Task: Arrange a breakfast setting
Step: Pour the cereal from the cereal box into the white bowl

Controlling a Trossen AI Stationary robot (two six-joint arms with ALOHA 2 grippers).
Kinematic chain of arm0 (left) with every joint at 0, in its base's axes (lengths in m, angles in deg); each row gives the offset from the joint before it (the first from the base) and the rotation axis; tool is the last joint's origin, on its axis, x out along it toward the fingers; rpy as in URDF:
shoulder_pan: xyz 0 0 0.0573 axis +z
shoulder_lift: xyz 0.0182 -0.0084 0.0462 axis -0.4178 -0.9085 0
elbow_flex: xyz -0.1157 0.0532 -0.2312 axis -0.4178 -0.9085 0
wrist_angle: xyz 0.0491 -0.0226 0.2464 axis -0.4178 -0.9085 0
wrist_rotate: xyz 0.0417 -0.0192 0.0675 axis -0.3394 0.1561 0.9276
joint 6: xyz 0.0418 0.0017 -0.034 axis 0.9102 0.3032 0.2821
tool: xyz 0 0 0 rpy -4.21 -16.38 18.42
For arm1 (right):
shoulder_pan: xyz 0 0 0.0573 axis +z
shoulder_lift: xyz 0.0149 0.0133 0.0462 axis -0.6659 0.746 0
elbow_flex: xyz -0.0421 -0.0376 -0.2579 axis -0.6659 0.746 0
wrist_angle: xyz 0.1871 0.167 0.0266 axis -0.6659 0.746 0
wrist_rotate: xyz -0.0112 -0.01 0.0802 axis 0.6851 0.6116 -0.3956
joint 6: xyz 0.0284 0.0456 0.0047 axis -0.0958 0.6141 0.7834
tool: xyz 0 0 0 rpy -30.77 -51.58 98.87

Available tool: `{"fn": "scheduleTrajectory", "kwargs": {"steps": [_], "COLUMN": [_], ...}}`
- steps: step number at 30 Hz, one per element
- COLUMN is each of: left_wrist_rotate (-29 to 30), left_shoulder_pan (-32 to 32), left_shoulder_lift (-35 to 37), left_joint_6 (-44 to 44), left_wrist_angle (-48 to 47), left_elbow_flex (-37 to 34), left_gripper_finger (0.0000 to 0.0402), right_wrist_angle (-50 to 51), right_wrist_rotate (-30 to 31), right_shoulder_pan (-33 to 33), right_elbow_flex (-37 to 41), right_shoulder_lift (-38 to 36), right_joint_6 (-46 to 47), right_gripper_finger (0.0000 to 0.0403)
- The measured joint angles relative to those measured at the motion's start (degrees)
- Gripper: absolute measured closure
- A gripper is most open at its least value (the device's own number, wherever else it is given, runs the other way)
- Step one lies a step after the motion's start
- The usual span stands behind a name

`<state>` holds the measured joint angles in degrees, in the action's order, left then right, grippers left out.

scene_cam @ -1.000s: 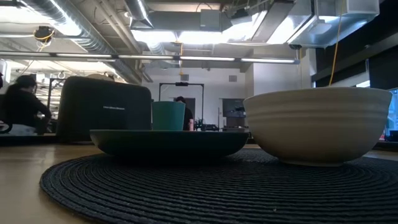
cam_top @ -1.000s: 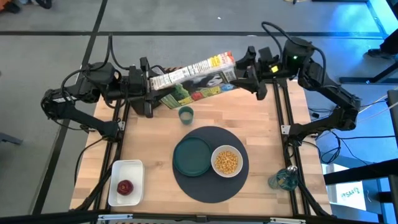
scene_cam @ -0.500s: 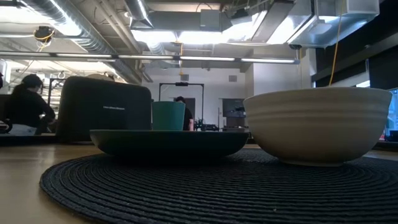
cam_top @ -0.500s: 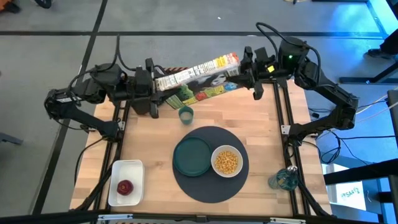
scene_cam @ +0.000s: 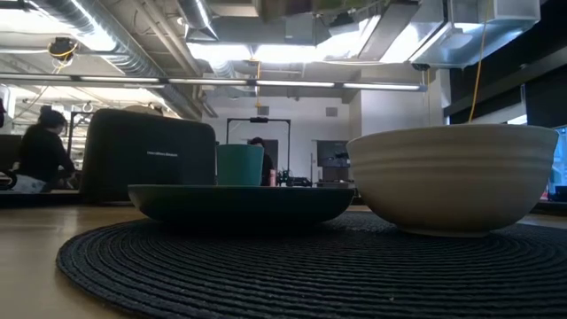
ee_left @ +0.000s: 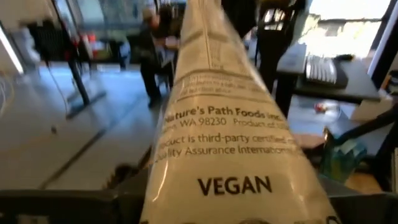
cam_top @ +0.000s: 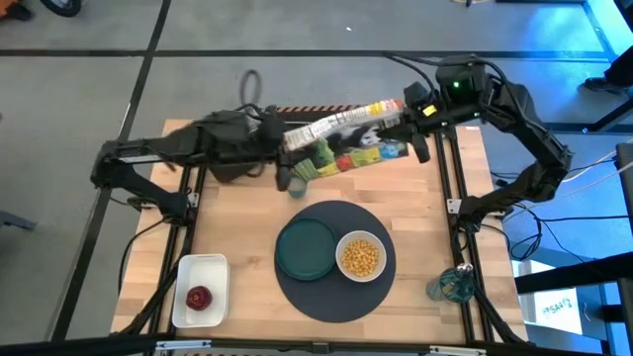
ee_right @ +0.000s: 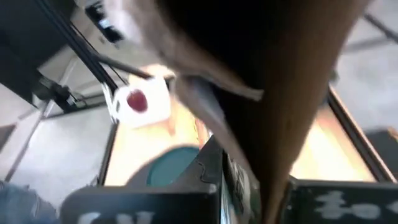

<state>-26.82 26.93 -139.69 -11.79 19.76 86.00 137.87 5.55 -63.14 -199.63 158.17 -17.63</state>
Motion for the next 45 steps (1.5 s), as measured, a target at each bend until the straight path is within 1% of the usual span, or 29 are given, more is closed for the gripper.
{"fn": "scheduleTrajectory", "kwargs": {"steps": [3,5,13,18,20,25,27,32,34,36,40,42,45], "left_wrist_rotate": [0.0,0.1,-1.32,-1.24,-1.22,-0.97,-0.61,3.83,5.97,7.58,8.73,8.48,6.86], "left_shoulder_pan": [0.54,0.6,0.18,1.11,1.51,1.86,1.85,1.75,1.88,2.52,4.17,4.6,4.96], "left_shoulder_lift": [-3.24,-5.5,-11.82,-15.03,-15.91,-15.54,-14.53,-9.74,-8.31,-7.37,-6.37,-6.12,-6.1], "left_joint_6": [-3.57,-4.97,-6.7,-7.31,-7.46,-7.46,-7.46,-7.31,-7.22,-7.22,-7.24,-7.22,-7.22], "left_wrist_angle": [-3.02,-4.87,-6.92,-6.73,-6.79,-7.46,-8.43,-9.91,-11.73,-13.74,-17.93,-20.6,-21.03], "left_elbow_flex": [0.0,-0.14,-0.17,-0.17,-0.17,-0.17,-0.22,-0.13,-0.11,-0.11,-0.07,-0.15,-0.15], "left_gripper_finger": [0.0213,0.0199,0.0135,0.0103,0.0093,0.0075,0.0072,0.0075,0.0076,0.0076,0.0077,0.0077,0.0077], "right_wrist_angle": [7.36,10.43,19.7,26.03,26.6,26.38,26.38,26.37,26.38,26.65,26.58,26.68,26.26], "right_wrist_rotate": [1.83,2.89,5.97,10.28,12.97,18.33,19.53,24.7,27.75,29.56,29.49,28.16,26.18], "right_shoulder_pan": [0.02,0.04,0.13,0.11,0.11,-0.84,-1.15,-2.85,-4.06,-4.97,-8.07,-9.79,-13.08], "right_elbow_flex": [-3.83,-5.25,-5.58,-5.61,-5.56,-5.6,-5.39,-4.02,-3.24,-2.68,-2.17,-2.17,-1.6], "right_shoulder_lift": [1.51,2.1,3.58,5.48,6.37,7.75,8.74,11.3,12.1,12.63,12.75,12.74,12.69], "right_joint_6": [-0.51,-0.5,-0.2,-0.82,-0.85,-1.6,-2.15,-2.11,-2.1,-2.31,-2.32,-2.3,-2.34], "right_gripper_finger": [0.0402,0.0402,0.0403,0.0403,0.0403,0.0403,0.0403,0.0403,0.0403,0.0403,0.0403,0.0403,0.0403]}}
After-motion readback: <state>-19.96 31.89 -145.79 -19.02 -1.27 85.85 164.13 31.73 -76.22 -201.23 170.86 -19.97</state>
